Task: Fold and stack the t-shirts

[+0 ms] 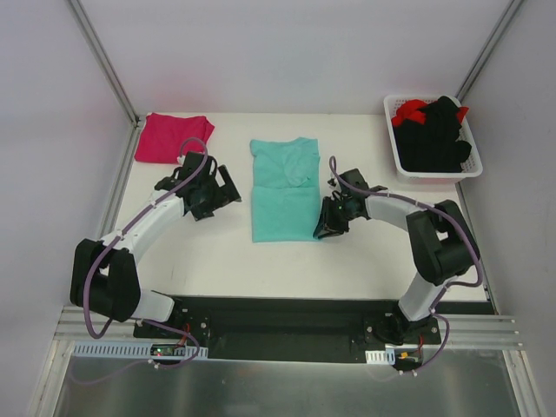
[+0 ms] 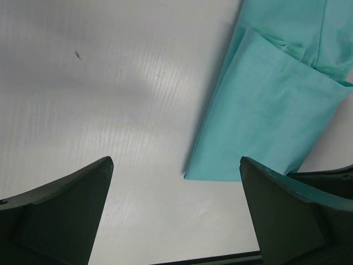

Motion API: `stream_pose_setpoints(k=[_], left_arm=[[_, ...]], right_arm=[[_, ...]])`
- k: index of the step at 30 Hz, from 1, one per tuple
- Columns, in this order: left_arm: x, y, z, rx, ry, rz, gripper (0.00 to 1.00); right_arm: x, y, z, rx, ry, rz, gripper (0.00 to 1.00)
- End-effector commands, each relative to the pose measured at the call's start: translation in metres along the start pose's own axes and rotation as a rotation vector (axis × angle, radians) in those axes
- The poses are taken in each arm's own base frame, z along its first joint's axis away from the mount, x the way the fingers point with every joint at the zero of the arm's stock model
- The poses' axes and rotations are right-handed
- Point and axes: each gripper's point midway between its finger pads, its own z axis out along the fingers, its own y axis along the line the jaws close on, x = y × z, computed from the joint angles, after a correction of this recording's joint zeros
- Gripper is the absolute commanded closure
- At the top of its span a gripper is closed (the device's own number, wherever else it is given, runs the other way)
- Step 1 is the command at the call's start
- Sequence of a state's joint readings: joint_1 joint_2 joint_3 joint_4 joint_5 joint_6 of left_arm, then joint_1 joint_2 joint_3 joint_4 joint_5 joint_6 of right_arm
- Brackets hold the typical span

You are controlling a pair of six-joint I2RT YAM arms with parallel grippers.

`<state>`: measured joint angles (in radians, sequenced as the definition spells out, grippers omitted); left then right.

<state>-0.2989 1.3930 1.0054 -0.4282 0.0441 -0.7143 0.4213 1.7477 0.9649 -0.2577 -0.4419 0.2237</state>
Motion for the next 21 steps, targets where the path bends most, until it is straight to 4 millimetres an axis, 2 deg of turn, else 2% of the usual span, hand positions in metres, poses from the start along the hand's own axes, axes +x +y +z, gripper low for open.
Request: stream_pose_setpoints(k=[1,2,5,8,12,16,19,20,21], left_arm=[[0.010,0.005,-0.003,0.018,0.011,-0.038,0.01],[0.011,0.000,-0.004,0.047,0.001,-0.038,0.01],[0.024,0.001,-0.003,0.068,0.019,-0.052,0.01],[0.036,-0.002,-0.002,0.076,0.031,-0.053,0.01],[0.059,-0.014,0.001,0.098,0.035,-0.026,0.01],[0.068,-0.022,0.001,0.128,0.038,-0.034,0.01],[0.072,-0.024,0.003,0.155,0.026,-0.056,0.01],[0.074,-0.023,0.004,0.160,0.022,-0.063,0.01],[0.080,-0.015,0.008,0.148,0.027,-0.065,0.02]], right_arm=[[0.003,0.009,-0.030,0.031,-0.036,-0.038,0.73],[-0.001,0.016,-0.041,0.022,-0.064,-0.054,0.71],[-0.003,0.023,-0.060,0.029,-0.107,-0.068,0.68],[-0.003,0.029,-0.073,0.018,-0.132,-0.070,0.66],[0.000,0.027,-0.082,0.030,-0.166,-0.070,0.66],[0.010,0.014,-0.081,0.053,-0.180,-0.058,0.66],[0.008,0.010,-0.084,0.044,-0.225,-0.049,0.66],[0.013,0.004,-0.081,0.051,-0.225,-0.036,0.66],[0.012,0.003,-0.082,0.046,-0.242,-0.021,0.66]])
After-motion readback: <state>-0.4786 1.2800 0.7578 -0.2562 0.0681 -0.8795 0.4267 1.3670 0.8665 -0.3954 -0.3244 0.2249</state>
